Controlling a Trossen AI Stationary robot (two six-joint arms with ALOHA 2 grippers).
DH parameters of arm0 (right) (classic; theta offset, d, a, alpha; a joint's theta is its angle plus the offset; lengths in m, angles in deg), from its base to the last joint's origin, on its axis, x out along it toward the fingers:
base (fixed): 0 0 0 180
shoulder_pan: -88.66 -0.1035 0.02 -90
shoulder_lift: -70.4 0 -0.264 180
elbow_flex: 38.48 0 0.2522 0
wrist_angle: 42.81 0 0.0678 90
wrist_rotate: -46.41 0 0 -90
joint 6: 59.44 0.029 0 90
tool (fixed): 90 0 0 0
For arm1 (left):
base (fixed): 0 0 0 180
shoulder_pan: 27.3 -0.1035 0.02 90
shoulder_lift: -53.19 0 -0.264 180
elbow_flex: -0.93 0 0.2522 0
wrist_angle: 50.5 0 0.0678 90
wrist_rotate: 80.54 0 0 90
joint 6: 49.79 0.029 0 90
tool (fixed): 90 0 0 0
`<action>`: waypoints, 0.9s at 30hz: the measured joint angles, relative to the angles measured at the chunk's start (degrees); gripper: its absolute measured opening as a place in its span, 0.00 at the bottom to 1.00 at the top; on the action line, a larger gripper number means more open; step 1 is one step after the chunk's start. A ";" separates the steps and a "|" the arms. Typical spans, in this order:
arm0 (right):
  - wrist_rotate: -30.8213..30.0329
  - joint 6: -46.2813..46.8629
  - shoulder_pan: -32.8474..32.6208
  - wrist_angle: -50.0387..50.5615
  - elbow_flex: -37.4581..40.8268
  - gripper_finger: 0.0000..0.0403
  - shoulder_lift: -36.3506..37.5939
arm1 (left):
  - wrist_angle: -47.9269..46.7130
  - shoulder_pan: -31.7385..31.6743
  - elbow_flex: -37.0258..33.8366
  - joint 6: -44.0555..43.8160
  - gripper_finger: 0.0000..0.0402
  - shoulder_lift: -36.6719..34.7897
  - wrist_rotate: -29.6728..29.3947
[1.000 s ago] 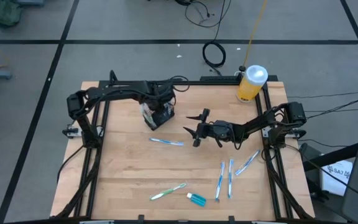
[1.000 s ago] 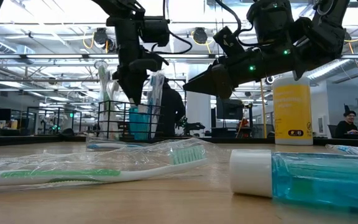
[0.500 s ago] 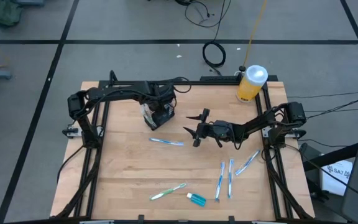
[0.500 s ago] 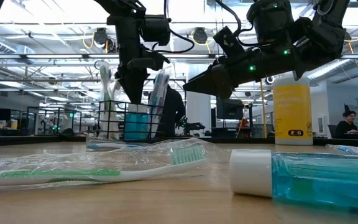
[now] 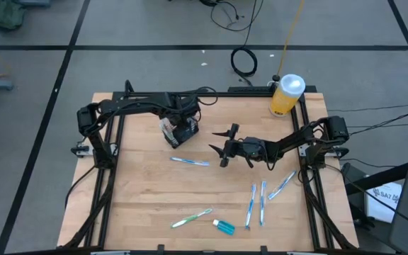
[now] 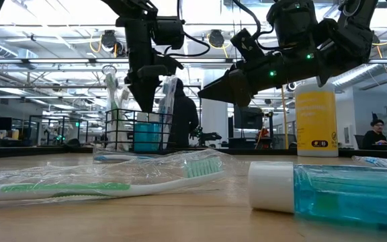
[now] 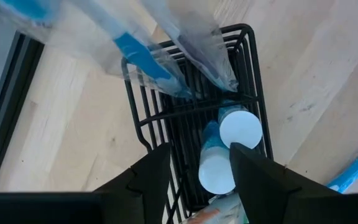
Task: Pick & Place toothbrushing station
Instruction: Put the blue toothbrush into the black wire organizer
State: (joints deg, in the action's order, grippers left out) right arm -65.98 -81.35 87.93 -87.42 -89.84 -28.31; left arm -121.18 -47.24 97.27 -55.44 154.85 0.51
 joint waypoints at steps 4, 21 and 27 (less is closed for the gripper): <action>-0.01 0.00 0.00 0.00 0.00 0.57 0.00 | -0.23 0.04 0.00 0.75 0.44 -0.98 0.14; 0.00 0.24 0.00 0.46 0.00 0.57 0.00 | -2.70 7.15 0.02 -0.96 0.44 -17.65 3.10; 0.03 1.70 0.00 2.12 0.00 0.57 0.00 | -9.58 14.68 -0.06 -5.49 0.44 -25.20 0.23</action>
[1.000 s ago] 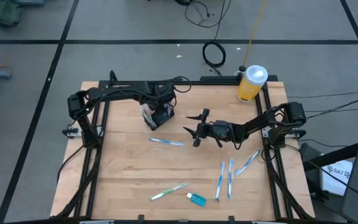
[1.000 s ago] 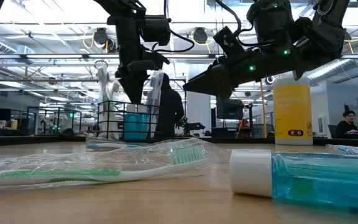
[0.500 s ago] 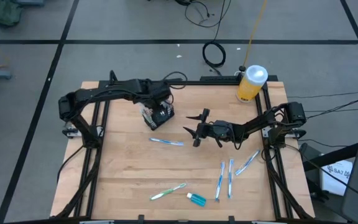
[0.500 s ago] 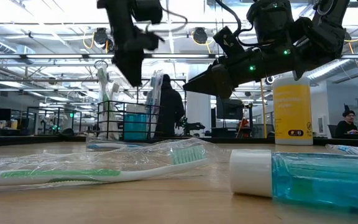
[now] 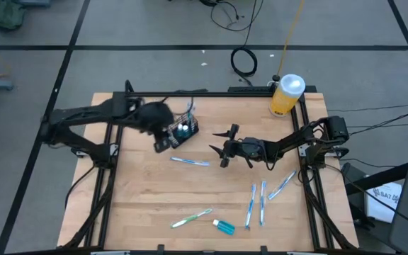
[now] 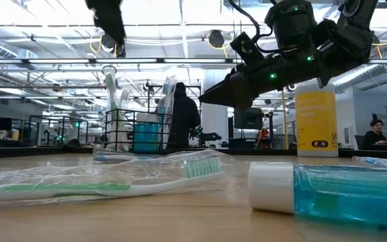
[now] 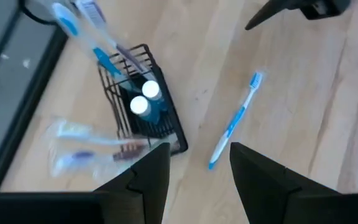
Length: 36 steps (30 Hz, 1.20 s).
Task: Pick & Place toothbrushing station
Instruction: Put the blue toothbrush into the black wire organizer
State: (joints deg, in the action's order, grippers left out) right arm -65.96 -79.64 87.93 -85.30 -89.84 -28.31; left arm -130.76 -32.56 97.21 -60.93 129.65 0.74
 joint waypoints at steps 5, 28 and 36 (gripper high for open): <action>0.13 3.43 0.00 -0.02 0.00 0.57 0.00 | 0.44 9.06 -4.01 -4.63 0.44 -5.55 -11.10; 1.08 22.68 -0.48 0.07 0.00 0.56 0.00 | 68.73 29.10 -52.27 -3.10 0.44 -11.26 -14.45; 15.30 31.51 -3.09 2.26 -0.02 0.53 0.02 | 70.17 28.99 -54.84 -4.26 0.44 -11.26 -14.30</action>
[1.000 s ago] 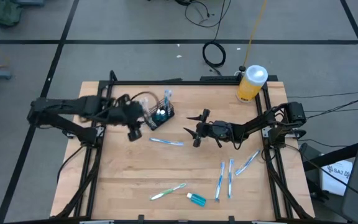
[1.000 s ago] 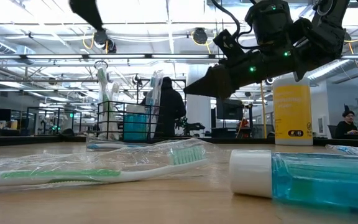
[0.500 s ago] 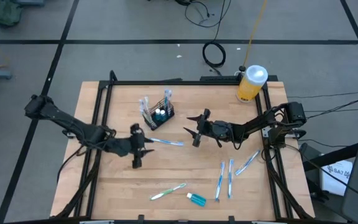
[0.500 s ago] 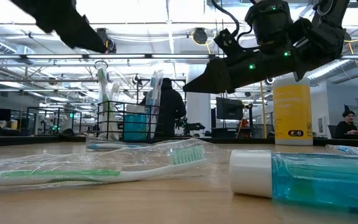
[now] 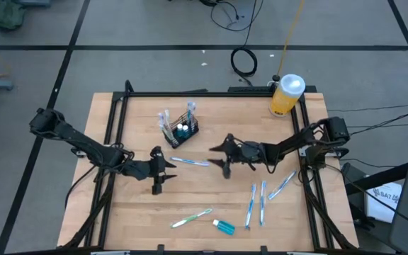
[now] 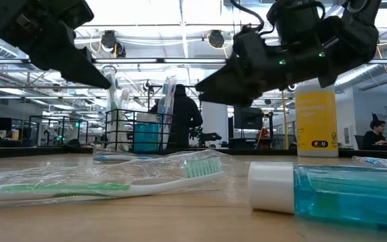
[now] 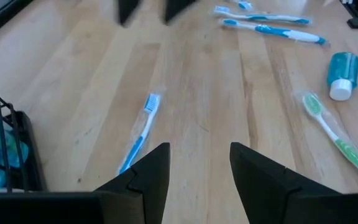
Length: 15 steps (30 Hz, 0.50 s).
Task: Pick & Place toothbrushing station
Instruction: Put the blue toothbrush into the black wire organizer
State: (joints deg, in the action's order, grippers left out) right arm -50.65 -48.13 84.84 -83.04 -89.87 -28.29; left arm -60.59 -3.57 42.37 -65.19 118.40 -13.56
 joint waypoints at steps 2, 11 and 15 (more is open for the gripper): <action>1.45 1.75 -1.05 2.76 0.00 0.52 0.00 | 0.02 -0.02 0.00 -0.09 0.44 0.00 0.00; -5.57 17.38 -0.97 14.34 0.00 0.52 0.00 | 0.02 -0.04 0.00 -0.01 0.44 0.00 0.00; -5.95 22.23 0.18 15.29 0.00 0.52 0.00 | 0.02 -0.04 0.00 0.07 0.44 0.00 0.00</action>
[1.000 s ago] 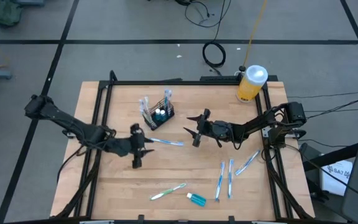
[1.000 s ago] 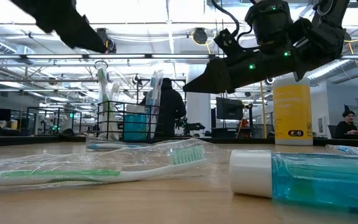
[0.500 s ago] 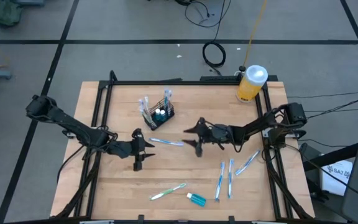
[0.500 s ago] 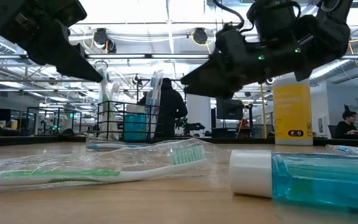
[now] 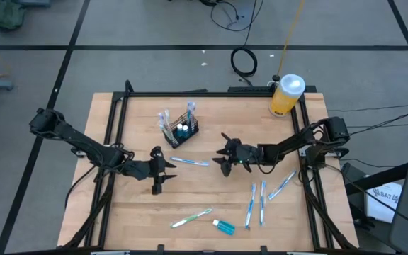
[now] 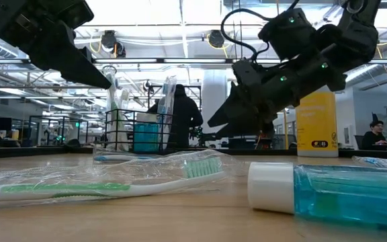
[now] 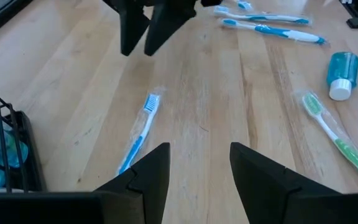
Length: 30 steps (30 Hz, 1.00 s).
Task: Pick & Place toothbrushing station
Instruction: Put the blue toothbrush into the black wire organizer
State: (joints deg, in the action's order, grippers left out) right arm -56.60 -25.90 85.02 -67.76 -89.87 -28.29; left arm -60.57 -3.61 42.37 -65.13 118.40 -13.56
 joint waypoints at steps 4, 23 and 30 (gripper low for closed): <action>1.39 -0.01 -0.57 -0.01 0.00 0.52 0.00 | 0.00 0.00 0.00 0.04 0.44 0.00 0.00; 5.39 3.93 -1.01 -8.66 -3.70 0.52 -12.73 | -0.50 -0.11 0.02 -0.25 0.44 0.04 -0.24; 5.61 2.60 -0.98 -8.58 -4.63 0.48 -13.73 | -0.55 -0.35 0.02 -0.20 0.44 0.04 -0.55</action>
State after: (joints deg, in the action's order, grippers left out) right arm -50.99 -23.30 84.04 -76.34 -94.50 -42.02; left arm -61.12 -3.96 42.39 -65.32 118.44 -14.11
